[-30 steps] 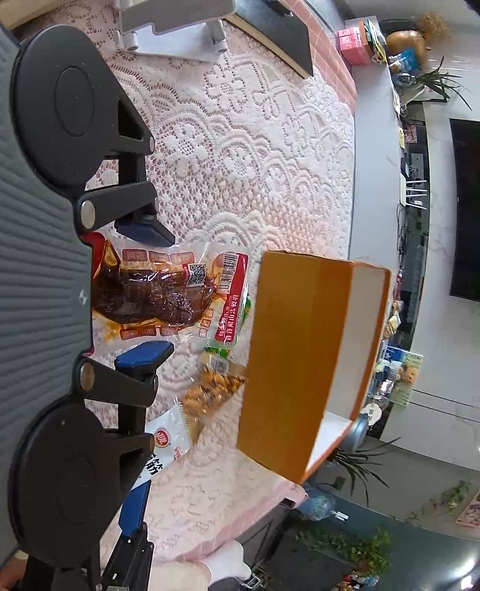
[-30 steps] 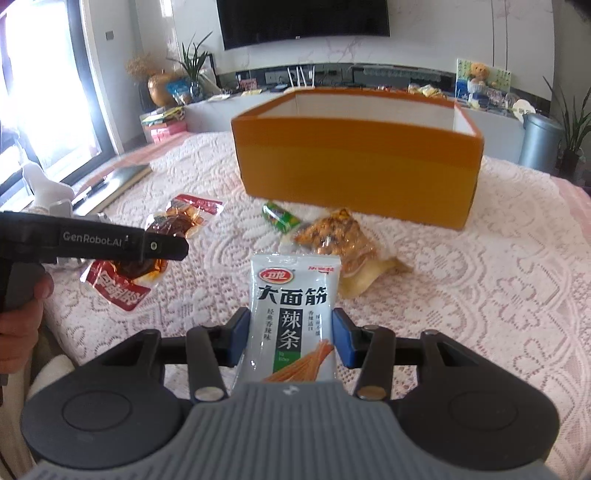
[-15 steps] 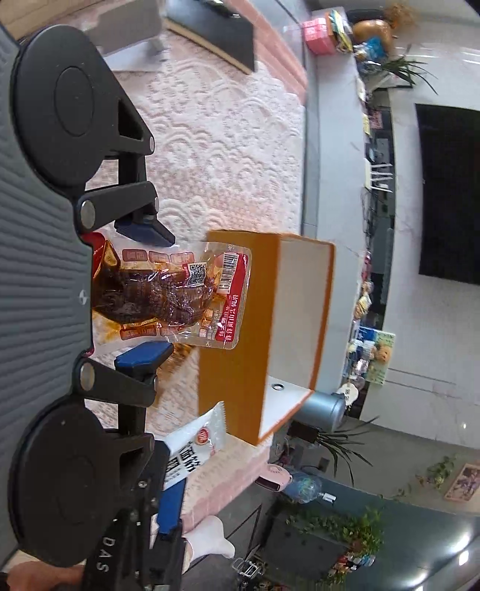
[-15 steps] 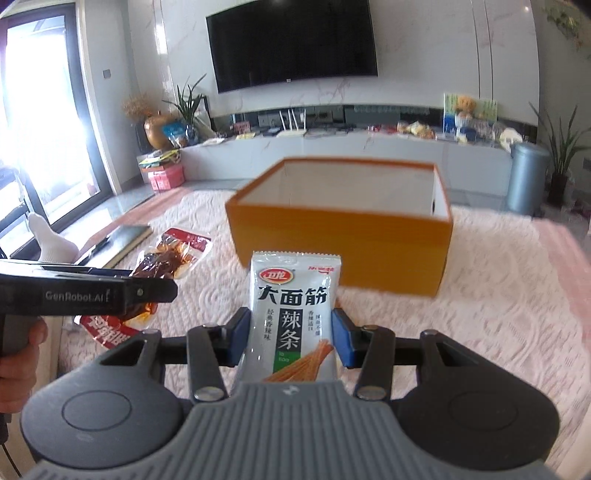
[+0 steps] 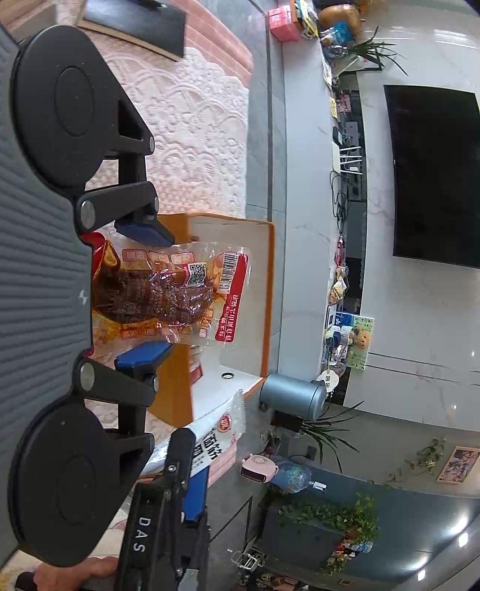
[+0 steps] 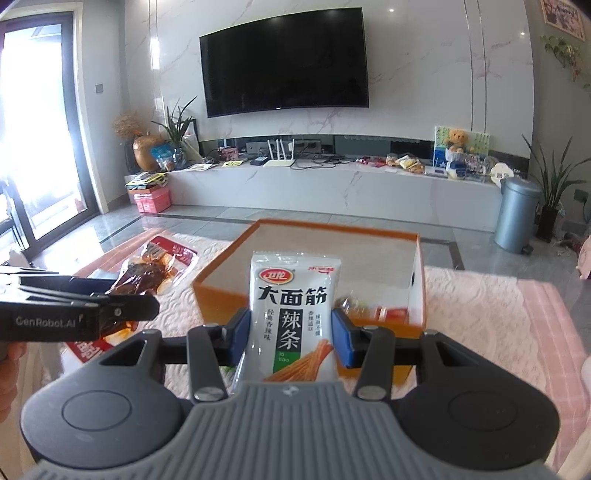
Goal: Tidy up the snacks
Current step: 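Lift both held packs and carry them over the orange box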
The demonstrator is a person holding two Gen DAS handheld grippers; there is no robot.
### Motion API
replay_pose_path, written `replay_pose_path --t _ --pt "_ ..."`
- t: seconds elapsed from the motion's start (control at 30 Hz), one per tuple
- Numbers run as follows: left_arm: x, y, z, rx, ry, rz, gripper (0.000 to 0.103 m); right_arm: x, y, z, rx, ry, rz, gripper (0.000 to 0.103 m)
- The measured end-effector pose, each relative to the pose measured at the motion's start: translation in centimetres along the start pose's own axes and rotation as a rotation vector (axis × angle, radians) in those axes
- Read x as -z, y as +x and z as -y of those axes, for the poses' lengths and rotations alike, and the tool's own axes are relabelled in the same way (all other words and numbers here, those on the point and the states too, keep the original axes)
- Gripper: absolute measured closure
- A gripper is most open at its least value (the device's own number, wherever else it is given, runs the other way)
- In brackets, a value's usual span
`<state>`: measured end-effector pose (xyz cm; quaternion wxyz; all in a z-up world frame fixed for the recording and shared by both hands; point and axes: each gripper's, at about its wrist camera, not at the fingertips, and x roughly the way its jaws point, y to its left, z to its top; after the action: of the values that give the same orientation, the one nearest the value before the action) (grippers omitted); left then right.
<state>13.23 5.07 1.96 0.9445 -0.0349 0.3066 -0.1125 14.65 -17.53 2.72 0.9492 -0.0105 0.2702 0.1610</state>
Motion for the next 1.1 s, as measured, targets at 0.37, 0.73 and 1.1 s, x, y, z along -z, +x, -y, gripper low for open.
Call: replay_pose_path --t 0.37,0.73,1.1 --pt "-3.9 4.4 0.2 0.001 0.022 -0.026 0.040 -5.3 5.4 0.3 0.040 -0.086 -0.019 0.058" --pt "-5.3 10.7 -1.4 -0.053 0.041 -0.075 0.040 -7.4 12.9 1.5 0.105 -0.181 -0.089 0.058" --pt "-4.0 17.4 -1.9 -0.085 0.084 -0.205 0.039 -7.0 21.5 4.1 0.175 -0.228 -0.266 0.058"
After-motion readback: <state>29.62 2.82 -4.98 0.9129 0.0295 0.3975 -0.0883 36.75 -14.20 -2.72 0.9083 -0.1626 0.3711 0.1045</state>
